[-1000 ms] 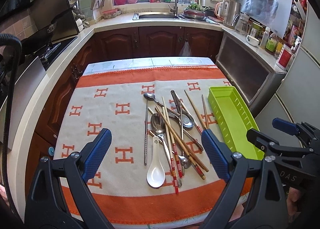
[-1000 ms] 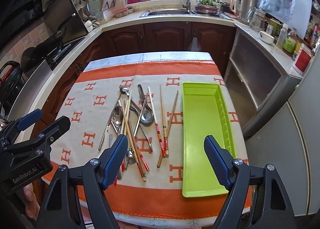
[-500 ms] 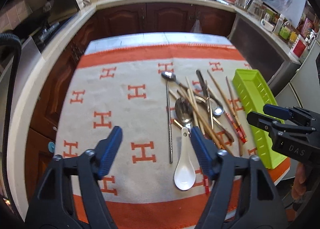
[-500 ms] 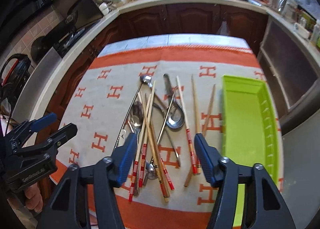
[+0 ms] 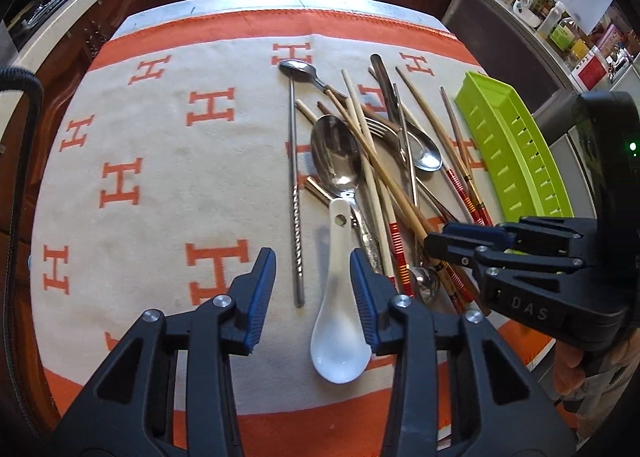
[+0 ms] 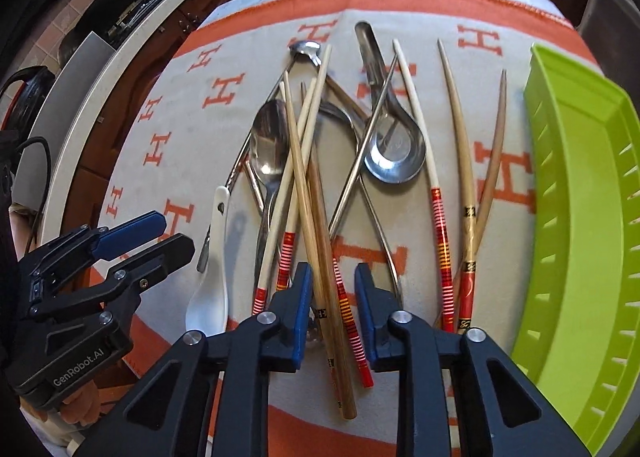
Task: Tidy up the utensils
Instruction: 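Lower the right tool onto a plain wooden chopstick and close it, then carry the wooden chopstick into the green tray and open the right tool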
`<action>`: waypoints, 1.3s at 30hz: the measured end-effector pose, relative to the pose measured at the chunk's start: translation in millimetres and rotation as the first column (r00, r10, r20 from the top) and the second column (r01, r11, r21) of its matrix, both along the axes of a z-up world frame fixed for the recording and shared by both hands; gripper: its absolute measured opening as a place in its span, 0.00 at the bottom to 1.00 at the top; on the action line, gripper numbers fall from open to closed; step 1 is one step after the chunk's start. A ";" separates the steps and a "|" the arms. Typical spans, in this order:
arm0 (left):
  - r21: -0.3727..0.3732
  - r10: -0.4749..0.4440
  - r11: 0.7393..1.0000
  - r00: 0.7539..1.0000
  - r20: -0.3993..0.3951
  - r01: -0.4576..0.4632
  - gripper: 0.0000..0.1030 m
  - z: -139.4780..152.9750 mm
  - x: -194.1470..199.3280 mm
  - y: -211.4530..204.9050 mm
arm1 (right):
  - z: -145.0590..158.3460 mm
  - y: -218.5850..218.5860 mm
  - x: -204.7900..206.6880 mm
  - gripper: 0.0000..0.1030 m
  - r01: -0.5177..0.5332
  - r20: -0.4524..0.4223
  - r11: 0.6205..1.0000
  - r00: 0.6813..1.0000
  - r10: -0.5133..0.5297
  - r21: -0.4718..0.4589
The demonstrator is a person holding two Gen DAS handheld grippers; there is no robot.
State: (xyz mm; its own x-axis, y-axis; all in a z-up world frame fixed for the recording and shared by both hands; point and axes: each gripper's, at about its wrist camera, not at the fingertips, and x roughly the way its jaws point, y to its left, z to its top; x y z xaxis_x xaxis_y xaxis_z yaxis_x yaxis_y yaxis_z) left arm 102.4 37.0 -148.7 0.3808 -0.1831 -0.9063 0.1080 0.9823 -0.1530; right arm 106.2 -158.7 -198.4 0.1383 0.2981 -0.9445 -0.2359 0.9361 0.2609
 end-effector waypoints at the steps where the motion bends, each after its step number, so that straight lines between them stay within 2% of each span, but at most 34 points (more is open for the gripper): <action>1: -0.001 -0.001 1.000 1.000 0.000 0.001 0.35 -0.5 0.8 -1.9 | -1.4 -2.0 -1.0 0.13 0.002 -0.016 1.000 1.000 -0.001 0.022; 3: -0.006 -0.001 1.000 1.000 -0.005 0.001 0.35 -0.2 2.0 -3.3 | -2.9 -4.5 -3.1 0.08 0.005 -0.021 0.999 1.000 -0.004 0.048; 8: -0.023 -0.003 1.000 1.000 -0.009 0.003 0.34 0.6 5.4 -9.3 | 7.5 -12.8 -18.4 0.07 0.016 -0.002 0.996 1.000 -0.016 0.086; 13: -0.060 -0.009 0.998 1.000 -0.018 0.008 0.29 1.6 7.7 -16.0 | 24.9 -24.7 -30.8 0.07 0.031 0.036 0.992 0.999 -0.036 0.122; 20: -0.145 0.000 0.989 0.999 -0.048 -0.007 0.23 -0.3 15.2 -23.3 | 76.0 -50.7 -57.6 0.06 0.032 0.113 0.983 0.992 -0.053 0.182; 24: -0.199 0.024 0.979 0.995 -0.100 -0.044 0.20 -5.5 23.8 -26.5 | 106.9 -78.5 -70.9 0.06 0.094 0.175 0.977 0.976 -0.128 0.190; 29: -0.200 0.051 0.977 0.992 -0.119 -0.075 0.20 -7.4 34.3 -32.1 | 122.2 -128.2 -82.3 0.06 0.249 0.247 0.962 0.931 -0.269 0.112; 32: -0.182 0.072 0.979 0.989 -0.126 -0.094 0.20 -8.9 41.7 -36.2 | 117.2 -157.6 -84.4 0.06 0.328 0.239 0.943 0.913 -0.330 0.052; 35: -0.161 0.087 0.981 0.987 -0.132 -0.108 0.20 -12.2 47.8 -42.6 | 106.0 -171.2 -82.0 0.07 0.356 0.219 0.935 0.912 -0.348 0.003; 37: -0.146 0.097 0.982 0.986 -0.135 -0.117 0.20 -16.2 50.0 -44.4 | 100.6 -178.2 -81.8 0.11 0.368 0.205 0.929 0.913 -0.353 -0.038; 38: -0.139 0.102 0.983 0.985 -0.139 -0.121 0.20 -18.0 50.0 -45.7 | 99.2 -180.8 -82.8 0.18 0.369 0.201 0.928 0.914 -0.353 -0.049; 39: -0.128 0.105 0.984 0.984 -0.146 -0.124 0.20 -19.6 50.4 -48.4 | 95.5 -182.8 -84.7 0.29 0.369 0.199 0.928 0.915 -0.352 -0.053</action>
